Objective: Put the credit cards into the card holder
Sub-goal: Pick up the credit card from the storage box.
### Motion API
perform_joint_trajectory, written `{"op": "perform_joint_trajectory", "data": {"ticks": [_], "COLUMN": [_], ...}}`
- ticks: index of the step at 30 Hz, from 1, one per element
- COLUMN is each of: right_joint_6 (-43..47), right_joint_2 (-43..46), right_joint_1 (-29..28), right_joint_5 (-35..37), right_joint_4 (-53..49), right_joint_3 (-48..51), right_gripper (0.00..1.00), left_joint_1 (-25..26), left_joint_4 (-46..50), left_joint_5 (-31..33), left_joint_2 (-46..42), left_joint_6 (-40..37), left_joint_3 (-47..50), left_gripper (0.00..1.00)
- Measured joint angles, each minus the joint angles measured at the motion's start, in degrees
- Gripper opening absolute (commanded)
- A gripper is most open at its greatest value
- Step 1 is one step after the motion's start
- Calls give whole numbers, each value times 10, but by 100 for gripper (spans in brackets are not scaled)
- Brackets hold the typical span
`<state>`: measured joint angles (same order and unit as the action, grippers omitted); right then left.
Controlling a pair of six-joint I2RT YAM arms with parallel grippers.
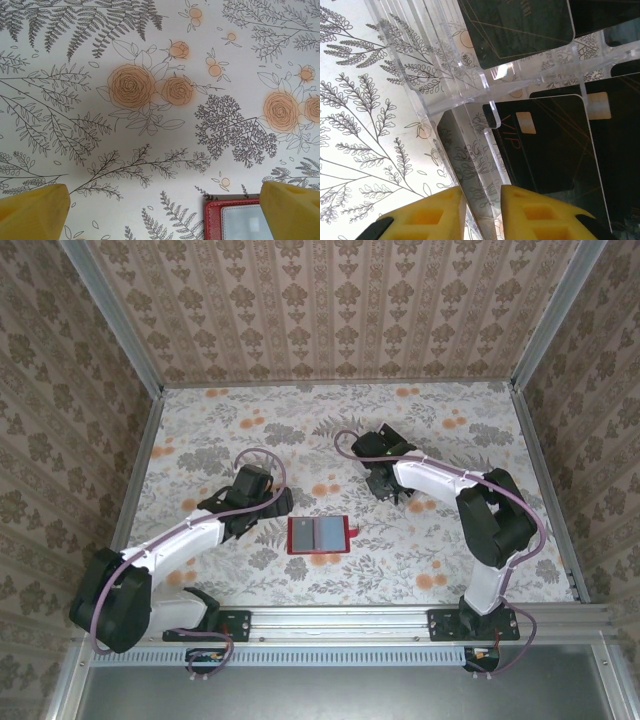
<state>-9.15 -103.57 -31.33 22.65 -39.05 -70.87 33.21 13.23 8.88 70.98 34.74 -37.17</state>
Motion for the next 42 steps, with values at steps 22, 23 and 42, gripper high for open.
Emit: {"op": "perform_joint_trajectory", "data": {"ticks": [22, 23, 42], "right_joint_6": [30, 32, 17], "right_joint_2": [0, 0, 133], "right_joint_1": [0, 0, -14], "right_joint_5": [12, 13, -22], "right_joint_4": [-2, -2, -23], "right_joint_3": [-4, -5, -35], "right_gripper": [6, 6, 0], "left_joint_1": [0, 0, 0], "left_joint_4": [-9, -9, -6], "left_joint_5": [-16, -17, -16], "left_joint_2": [1, 1, 1], "left_joint_6": [0, 0, -1], "left_joint_3": [0, 0, 0], "left_gripper": [100, 100, 100]}}
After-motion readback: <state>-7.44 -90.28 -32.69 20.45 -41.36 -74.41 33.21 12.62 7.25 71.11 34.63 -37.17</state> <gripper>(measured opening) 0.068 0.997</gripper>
